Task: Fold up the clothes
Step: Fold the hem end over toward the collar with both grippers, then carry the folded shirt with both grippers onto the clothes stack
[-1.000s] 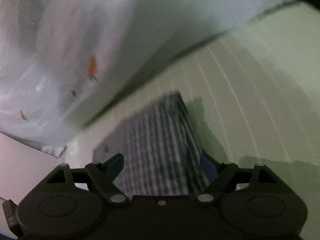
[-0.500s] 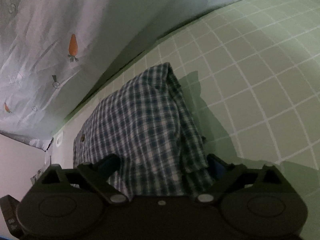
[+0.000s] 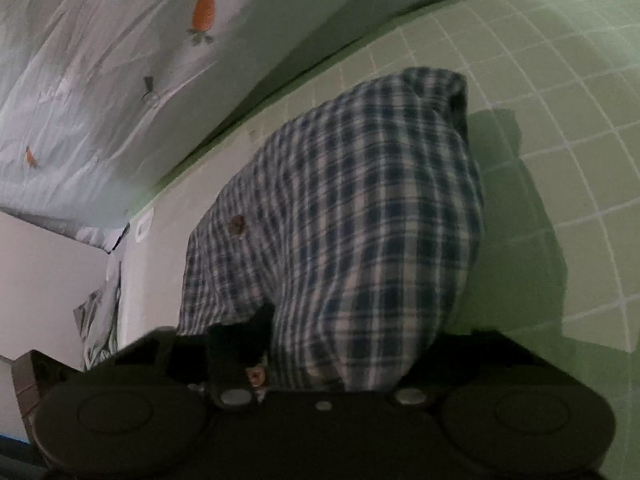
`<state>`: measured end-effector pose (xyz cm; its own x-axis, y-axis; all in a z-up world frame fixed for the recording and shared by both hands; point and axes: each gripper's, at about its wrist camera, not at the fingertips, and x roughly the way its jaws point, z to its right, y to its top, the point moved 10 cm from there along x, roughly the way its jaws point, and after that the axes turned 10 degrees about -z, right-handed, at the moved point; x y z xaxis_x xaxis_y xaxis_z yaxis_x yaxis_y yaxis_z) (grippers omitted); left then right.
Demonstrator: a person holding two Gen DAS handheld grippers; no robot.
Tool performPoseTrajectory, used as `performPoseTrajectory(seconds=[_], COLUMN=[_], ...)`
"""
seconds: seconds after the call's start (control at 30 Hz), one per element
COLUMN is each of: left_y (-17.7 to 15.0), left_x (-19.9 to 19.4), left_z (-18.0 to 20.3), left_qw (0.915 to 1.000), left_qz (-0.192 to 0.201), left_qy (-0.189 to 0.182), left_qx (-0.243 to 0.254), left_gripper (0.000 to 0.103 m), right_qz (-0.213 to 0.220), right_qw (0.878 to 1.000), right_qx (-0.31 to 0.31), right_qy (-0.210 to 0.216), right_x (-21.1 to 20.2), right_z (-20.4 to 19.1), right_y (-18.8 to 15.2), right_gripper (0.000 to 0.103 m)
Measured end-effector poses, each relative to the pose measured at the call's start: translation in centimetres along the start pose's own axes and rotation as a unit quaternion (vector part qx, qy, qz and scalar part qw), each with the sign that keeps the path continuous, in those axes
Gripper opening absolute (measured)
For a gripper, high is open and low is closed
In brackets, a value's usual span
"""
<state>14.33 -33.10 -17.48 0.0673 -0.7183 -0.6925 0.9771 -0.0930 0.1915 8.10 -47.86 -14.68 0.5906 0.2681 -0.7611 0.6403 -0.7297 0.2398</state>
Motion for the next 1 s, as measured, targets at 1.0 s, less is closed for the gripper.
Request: performPoseTrajectory(seconds=[1.0], left_y=[-24.5], left_x=[5.0], left_z=[27.6], left_qw=[0.9746], left_qz=[-0.054], left_qy=[-0.084], left_qx=[0.201], left_gripper=[0.026], right_qz=[0.144], right_qw=[0.989], right_qx=[0.012], right_qy=[-0.018], right_x=[-28.9], right_z=[16.6], right_y=[-9.1], right_gripper=[0.032])
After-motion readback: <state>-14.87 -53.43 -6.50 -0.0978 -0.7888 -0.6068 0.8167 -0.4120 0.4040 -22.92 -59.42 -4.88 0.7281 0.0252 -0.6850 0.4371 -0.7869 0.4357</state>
